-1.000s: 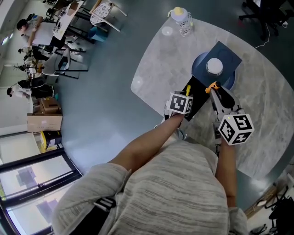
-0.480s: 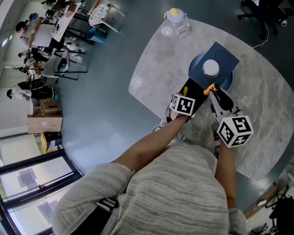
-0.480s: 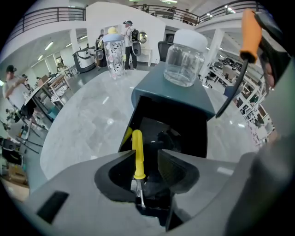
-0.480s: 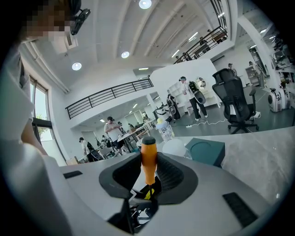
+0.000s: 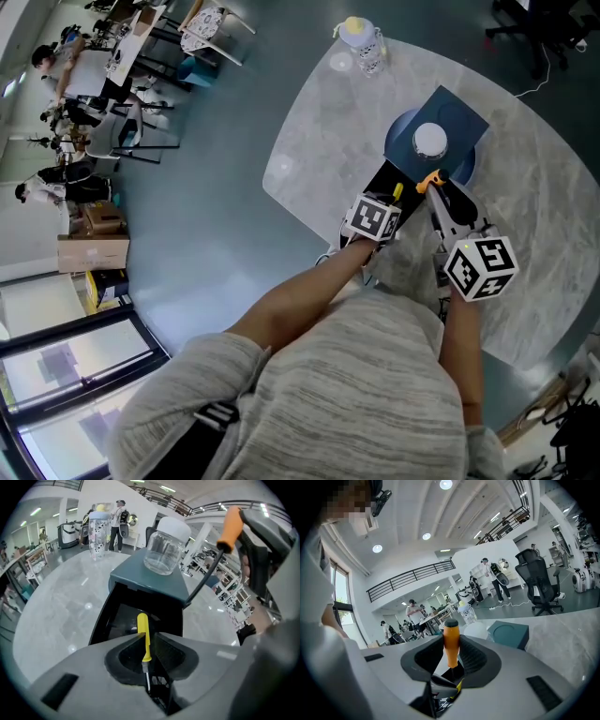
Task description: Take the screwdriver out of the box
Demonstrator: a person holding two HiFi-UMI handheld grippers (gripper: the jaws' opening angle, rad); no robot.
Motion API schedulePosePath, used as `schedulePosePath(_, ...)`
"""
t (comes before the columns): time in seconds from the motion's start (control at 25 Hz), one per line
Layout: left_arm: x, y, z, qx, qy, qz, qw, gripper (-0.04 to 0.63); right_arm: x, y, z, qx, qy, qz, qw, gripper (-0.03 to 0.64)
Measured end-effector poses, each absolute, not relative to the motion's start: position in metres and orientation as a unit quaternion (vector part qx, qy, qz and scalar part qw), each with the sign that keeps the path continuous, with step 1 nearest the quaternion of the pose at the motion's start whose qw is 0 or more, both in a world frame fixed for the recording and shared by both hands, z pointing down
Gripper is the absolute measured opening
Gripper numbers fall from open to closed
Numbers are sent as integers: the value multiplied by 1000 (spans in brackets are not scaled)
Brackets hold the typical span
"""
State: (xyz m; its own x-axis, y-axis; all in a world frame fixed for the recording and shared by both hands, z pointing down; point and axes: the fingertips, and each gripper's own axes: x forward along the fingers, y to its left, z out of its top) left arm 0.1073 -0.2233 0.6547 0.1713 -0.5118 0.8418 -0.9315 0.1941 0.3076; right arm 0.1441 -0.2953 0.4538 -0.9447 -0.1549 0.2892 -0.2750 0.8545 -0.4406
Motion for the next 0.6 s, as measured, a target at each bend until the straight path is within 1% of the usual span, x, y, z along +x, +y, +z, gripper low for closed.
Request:
schedulePosePath(0.04, 110, -223, 651, 602, -603, 214, 478, 69, 143, -295, 453, 112, -956, 244, 121, 106)
schedulePosePath(0.12, 106, -221, 650, 603, -610, 235, 457, 74, 144, -296, 452, 112, -956, 242, 120, 106)
schedulePosePath(0.16, 103, -219, 653, 602, -613, 252, 446, 96, 145, -296, 452, 113, -956, 242, 121, 106)
schedulePosePath(0.2, 101, -218, 657, 601, -613, 266, 440, 141, 146, -296, 452, 114, -956, 242, 122, 106)
schedulePosePath(0.24, 101, -219, 663, 602, -609, 274, 437, 171, 147, -296, 452, 115, -955, 243, 122, 106)
schedulePosePath(0.32, 107, -223, 672, 609, -596, 275, 446, 214, 148, -297, 452, 118, -955, 243, 124, 106)
schedulePosePath(0.48, 111, -221, 687, 589, -590, 302, 462, 218, 156, -296, 455, 128, -953, 245, 127, 106)
schedulePosePath(0.56, 108, -219, 690, 580, -598, 309, 460, 184, 159, -296, 455, 132, -952, 245, 127, 106)
schedulePosePath(0.6, 107, -219, 689, 579, -600, 307, 459, 184, 160, -297, 455, 134, -952, 245, 127, 106)
